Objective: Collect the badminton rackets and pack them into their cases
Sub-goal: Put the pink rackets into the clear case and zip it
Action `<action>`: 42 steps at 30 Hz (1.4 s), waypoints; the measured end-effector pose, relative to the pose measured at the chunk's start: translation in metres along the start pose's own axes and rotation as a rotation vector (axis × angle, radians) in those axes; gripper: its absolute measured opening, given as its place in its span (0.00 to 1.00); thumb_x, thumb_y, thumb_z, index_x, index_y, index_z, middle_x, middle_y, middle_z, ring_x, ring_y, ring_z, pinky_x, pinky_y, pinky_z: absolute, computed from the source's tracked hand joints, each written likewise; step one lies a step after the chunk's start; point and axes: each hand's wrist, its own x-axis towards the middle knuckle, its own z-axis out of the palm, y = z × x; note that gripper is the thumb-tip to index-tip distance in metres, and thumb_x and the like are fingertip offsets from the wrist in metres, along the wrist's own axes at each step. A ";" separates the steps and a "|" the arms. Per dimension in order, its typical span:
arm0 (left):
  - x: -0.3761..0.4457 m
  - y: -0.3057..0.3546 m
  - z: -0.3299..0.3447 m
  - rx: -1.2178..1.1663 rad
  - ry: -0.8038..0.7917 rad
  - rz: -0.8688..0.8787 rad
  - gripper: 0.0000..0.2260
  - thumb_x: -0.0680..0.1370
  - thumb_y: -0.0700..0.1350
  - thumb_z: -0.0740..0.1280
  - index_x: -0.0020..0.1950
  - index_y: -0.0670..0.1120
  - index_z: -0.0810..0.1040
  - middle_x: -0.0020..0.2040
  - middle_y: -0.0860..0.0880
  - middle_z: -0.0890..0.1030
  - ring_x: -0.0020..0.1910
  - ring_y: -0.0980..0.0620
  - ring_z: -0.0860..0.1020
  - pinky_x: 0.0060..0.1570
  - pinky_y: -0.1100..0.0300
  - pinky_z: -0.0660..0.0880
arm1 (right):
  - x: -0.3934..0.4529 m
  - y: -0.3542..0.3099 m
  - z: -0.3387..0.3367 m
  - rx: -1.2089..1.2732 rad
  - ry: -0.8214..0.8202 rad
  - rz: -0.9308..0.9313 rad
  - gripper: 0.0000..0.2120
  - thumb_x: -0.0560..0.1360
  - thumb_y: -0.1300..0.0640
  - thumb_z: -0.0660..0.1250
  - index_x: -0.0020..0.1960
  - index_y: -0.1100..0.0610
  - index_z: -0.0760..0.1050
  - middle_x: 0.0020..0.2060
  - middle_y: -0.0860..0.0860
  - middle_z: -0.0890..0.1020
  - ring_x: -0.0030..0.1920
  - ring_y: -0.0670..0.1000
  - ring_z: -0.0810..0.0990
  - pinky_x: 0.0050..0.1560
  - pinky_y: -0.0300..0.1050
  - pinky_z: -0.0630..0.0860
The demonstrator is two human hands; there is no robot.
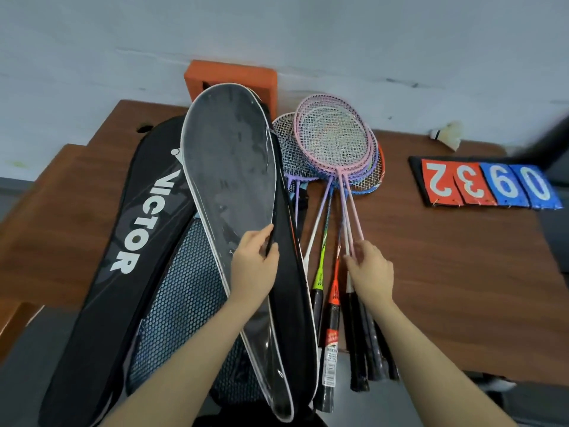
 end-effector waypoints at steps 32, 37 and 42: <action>0.054 -0.017 0.026 0.165 -0.198 -0.158 0.24 0.74 0.36 0.63 0.68 0.52 0.68 0.45 0.50 0.70 0.37 0.57 0.71 0.35 0.70 0.65 | 0.063 0.011 0.009 0.214 -0.011 -0.051 0.23 0.75 0.51 0.66 0.68 0.47 0.67 0.49 0.50 0.77 0.46 0.51 0.77 0.49 0.55 0.76; 0.058 -0.015 0.020 0.138 -0.155 -0.185 0.21 0.73 0.36 0.64 0.65 0.50 0.73 0.44 0.49 0.72 0.38 0.57 0.70 0.40 0.69 0.64 | 0.056 0.016 0.005 0.286 -0.004 -0.108 0.23 0.76 0.58 0.63 0.69 0.43 0.67 0.45 0.49 0.79 0.41 0.50 0.77 0.44 0.51 0.77; 0.056 -0.011 -0.002 -0.022 -0.164 -0.293 0.22 0.73 0.38 0.64 0.65 0.52 0.73 0.52 0.44 0.78 0.47 0.49 0.78 0.52 0.60 0.75 | 0.041 0.012 0.008 0.391 -0.015 -0.122 0.23 0.76 0.61 0.64 0.70 0.54 0.67 0.48 0.53 0.81 0.47 0.52 0.78 0.50 0.42 0.74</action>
